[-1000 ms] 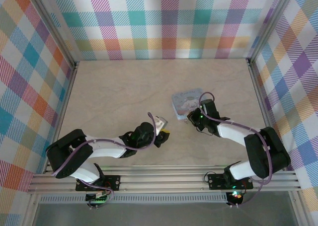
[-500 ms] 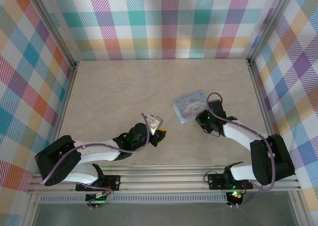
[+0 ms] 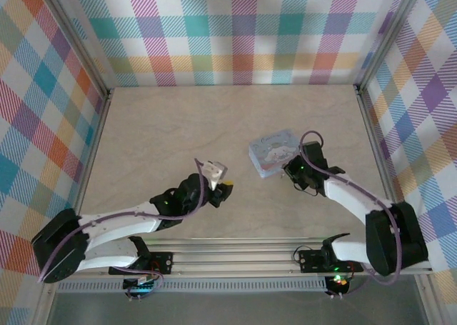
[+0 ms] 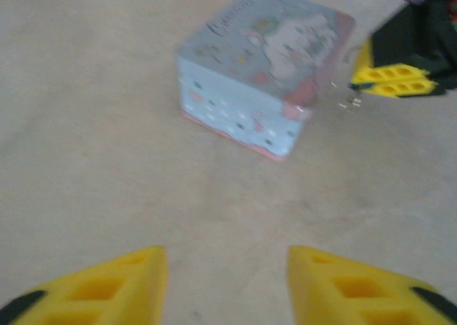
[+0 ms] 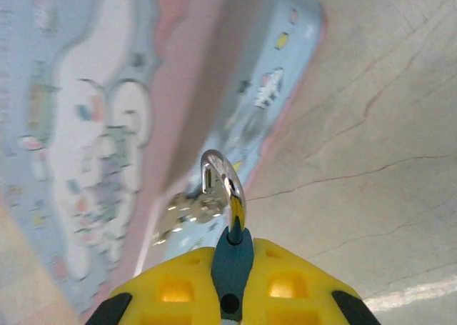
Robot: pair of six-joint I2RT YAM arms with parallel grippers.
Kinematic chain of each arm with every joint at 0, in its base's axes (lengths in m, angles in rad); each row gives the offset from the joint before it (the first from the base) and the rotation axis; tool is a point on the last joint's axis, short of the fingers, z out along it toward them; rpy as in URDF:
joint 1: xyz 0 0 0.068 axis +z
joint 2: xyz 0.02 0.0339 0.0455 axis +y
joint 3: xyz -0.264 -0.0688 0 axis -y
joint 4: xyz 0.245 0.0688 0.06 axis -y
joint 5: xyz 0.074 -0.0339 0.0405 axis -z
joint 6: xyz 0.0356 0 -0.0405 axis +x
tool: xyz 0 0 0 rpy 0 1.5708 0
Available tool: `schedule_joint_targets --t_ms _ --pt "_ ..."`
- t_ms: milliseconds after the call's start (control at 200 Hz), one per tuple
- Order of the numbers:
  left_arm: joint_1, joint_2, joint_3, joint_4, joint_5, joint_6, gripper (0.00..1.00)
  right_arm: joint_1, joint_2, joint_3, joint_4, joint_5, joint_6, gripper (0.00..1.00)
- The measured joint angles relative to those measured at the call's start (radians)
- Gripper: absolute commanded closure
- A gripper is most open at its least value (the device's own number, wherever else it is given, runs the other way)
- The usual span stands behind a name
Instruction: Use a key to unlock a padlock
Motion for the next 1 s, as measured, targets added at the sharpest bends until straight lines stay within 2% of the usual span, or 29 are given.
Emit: schedule_joint_targets --t_ms 55,70,165,285,350,565,865,1000 --pt "0.01 -0.045 0.051 -0.086 -0.059 -0.029 0.03 0.011 -0.037 -0.017 -0.01 0.007 0.0 1.0" --pt "0.016 -0.056 0.066 -0.113 -0.076 -0.042 0.0 0.021 -0.048 -0.022 -0.016 0.014 0.0 1.0" --pt "0.083 -0.102 0.171 -0.294 -0.156 -0.116 0.0 0.116 -0.097 -0.032 -0.082 0.053 -0.008 1.0" --pt "0.191 -0.109 0.277 -0.486 -0.179 -0.153 0.0 0.274 -0.107 -0.003 -0.155 0.111 -0.024 1.0" --pt "0.224 -0.111 0.293 -0.547 -0.187 -0.15 0.0 0.327 -0.067 0.038 -0.166 0.113 -0.039 1.0" --pt "0.248 -0.113 0.282 -0.664 -0.196 -0.155 0.0 0.396 0.245 0.312 -0.154 0.061 -0.148 1.0" --pt "0.258 -0.201 0.209 -0.747 -0.196 -0.227 0.0 0.431 0.742 0.819 -0.145 -0.145 -0.271 0.99" --pt "0.267 -0.261 0.185 -0.775 -0.196 -0.248 0.0 0.439 0.922 1.02 -0.167 -0.221 -0.305 0.96"
